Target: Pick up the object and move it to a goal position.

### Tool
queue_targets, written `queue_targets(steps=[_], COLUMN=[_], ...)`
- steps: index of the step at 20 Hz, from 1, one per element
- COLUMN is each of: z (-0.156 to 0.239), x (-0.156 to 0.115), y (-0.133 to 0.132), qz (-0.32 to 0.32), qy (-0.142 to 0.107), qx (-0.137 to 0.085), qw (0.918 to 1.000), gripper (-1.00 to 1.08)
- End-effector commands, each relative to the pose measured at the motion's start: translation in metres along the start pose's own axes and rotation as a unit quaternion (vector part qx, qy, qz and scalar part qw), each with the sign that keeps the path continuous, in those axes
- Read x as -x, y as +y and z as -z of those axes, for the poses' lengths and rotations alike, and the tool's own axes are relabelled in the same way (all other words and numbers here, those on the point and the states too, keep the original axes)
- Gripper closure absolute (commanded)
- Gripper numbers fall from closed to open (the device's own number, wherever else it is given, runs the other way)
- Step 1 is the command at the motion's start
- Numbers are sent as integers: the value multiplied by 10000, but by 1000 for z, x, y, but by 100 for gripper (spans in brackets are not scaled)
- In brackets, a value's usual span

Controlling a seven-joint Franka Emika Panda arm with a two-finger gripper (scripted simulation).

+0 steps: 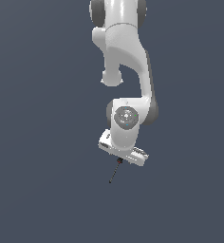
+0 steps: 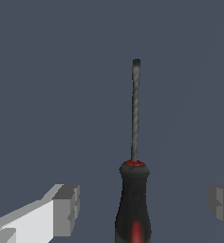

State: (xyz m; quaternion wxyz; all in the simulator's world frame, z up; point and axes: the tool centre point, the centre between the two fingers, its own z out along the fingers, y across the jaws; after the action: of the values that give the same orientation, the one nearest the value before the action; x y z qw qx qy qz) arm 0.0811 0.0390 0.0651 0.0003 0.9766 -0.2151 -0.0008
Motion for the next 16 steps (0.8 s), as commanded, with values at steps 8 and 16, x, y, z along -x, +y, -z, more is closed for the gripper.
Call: queue_targets(steps=[8,16], z=[-24,-51], x=[0,-1], y=[0,0], qz=[-12,-26], qy=[4,7], qx=[-3,-5], qw=[10000,10000], gripper=[-92,-92])
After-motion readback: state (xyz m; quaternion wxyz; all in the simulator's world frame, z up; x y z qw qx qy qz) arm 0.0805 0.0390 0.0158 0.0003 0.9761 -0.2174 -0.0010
